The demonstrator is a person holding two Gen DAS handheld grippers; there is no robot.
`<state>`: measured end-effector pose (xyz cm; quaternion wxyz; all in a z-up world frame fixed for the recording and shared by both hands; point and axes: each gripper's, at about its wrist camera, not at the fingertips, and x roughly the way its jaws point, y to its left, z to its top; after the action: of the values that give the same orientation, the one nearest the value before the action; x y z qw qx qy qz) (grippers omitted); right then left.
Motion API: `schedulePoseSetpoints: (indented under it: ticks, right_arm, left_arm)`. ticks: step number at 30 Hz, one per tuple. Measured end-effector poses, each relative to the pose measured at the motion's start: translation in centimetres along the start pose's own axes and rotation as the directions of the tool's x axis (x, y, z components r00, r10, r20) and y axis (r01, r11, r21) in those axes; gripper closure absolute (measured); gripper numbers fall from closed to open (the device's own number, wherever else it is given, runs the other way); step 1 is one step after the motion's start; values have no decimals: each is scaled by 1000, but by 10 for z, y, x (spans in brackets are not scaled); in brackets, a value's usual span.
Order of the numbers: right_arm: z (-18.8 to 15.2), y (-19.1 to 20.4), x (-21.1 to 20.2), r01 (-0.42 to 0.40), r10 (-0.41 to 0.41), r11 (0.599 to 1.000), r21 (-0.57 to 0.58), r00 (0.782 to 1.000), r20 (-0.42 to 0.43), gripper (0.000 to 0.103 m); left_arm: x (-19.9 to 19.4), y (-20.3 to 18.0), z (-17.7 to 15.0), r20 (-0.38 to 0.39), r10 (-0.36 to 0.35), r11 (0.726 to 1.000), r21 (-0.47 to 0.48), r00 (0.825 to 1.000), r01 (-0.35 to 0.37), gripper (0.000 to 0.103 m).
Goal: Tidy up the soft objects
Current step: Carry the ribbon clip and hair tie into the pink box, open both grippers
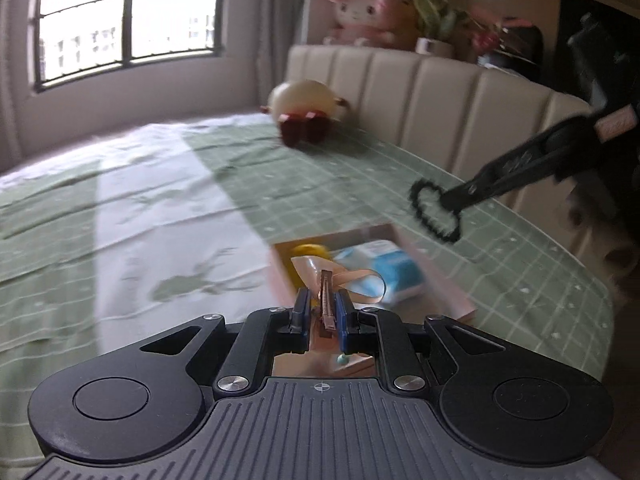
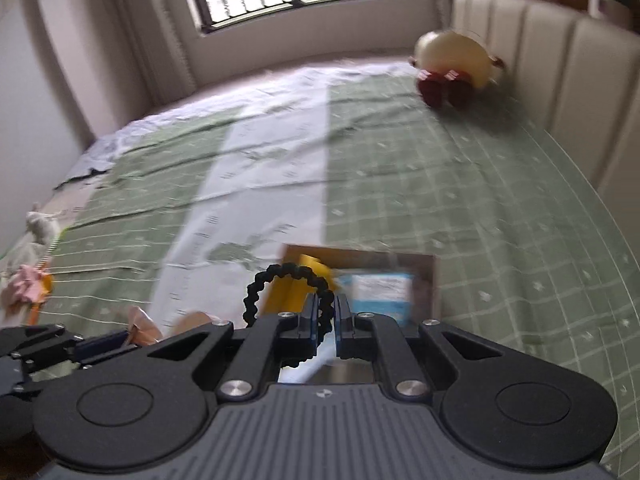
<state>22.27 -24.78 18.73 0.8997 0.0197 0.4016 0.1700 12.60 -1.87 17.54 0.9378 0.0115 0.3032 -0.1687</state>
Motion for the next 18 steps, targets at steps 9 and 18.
schedulePoseSetpoints:
  ticks: [9,18]
  right_arm:
    - [-49,-39,83,26,-24,999,33,997,-73,95]
    - [-112,-52,67,-53,39,993,108,991,128,51]
  left_arm:
    - [92,-23,7,-52,-80,996,-38,995,78,87]
    - [159,5,-9,-188,-129,963,-259,974,78,86]
